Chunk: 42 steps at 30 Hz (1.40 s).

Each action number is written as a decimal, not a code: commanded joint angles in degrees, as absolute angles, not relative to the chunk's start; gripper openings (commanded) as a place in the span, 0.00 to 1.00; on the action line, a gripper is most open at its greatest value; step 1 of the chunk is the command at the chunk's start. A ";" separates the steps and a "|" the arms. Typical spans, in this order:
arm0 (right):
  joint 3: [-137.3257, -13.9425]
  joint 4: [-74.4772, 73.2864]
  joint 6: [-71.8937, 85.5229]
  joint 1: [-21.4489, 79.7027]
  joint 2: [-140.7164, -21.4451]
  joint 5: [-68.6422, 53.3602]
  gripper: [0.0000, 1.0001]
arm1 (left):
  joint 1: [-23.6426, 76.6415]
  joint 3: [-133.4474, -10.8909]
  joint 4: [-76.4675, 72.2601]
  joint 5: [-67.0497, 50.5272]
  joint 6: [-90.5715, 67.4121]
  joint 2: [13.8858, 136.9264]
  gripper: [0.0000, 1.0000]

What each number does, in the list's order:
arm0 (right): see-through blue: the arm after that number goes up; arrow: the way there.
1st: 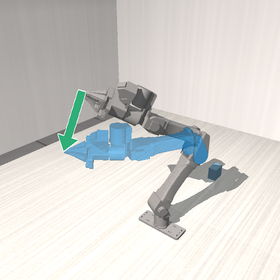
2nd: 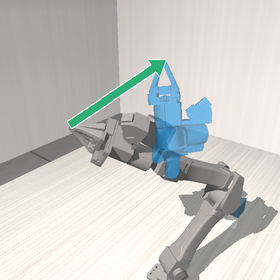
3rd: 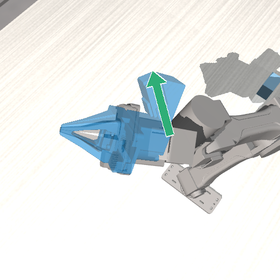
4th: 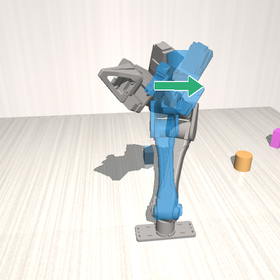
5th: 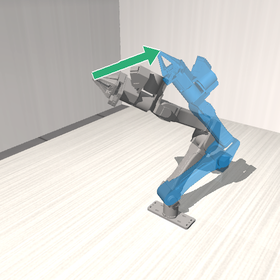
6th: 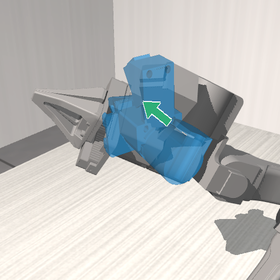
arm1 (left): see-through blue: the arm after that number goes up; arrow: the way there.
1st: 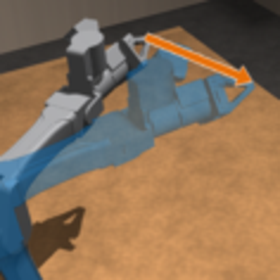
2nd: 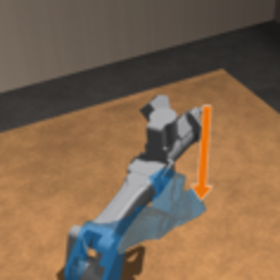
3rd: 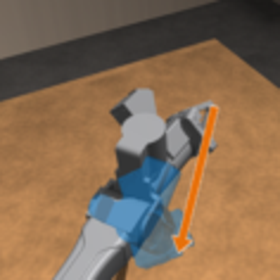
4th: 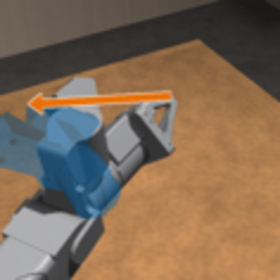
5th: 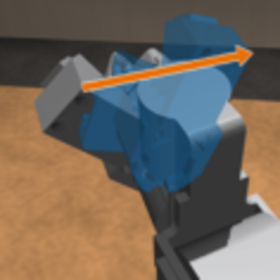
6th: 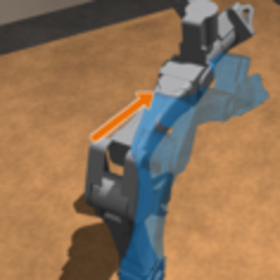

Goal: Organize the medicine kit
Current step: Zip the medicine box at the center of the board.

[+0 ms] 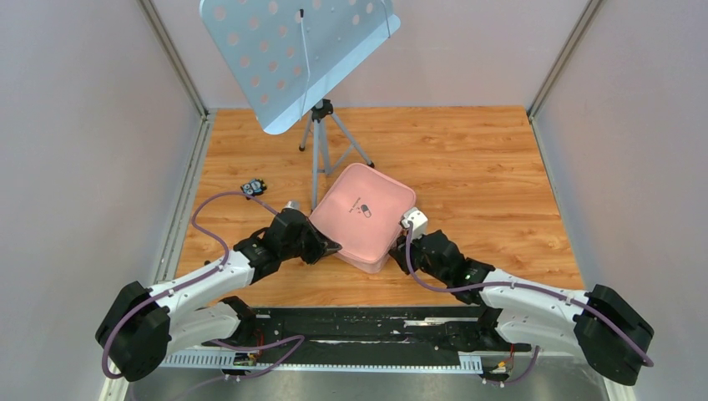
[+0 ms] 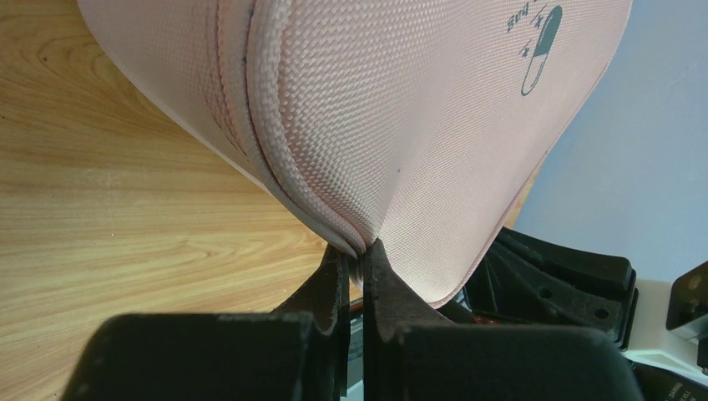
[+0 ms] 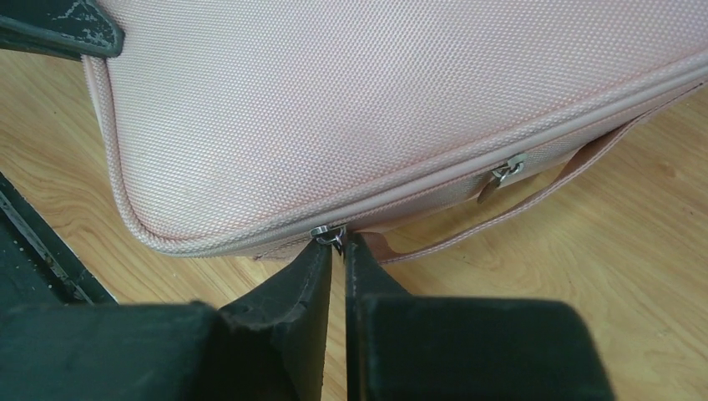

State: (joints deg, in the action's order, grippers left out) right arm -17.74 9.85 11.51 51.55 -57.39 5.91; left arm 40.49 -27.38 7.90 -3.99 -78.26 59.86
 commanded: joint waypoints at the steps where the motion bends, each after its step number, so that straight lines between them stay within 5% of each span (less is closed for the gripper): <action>1: -19.40 13.97 11.64 51.28 -57.49 6.58 0.05 | 40.69 -27.89 7.90 -3.13 -74.52 59.62 0.00; 42: -25.72 9.46 13.27 37.86 -64.10 10.32 0.00 | 40.21 -26.85 10.96 -2.06 -74.36 55.81 0.00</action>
State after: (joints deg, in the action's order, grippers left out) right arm -23.86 7.55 14.92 40.51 -63.64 4.93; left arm 40.45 -26.92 9.56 -2.59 -78.26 57.12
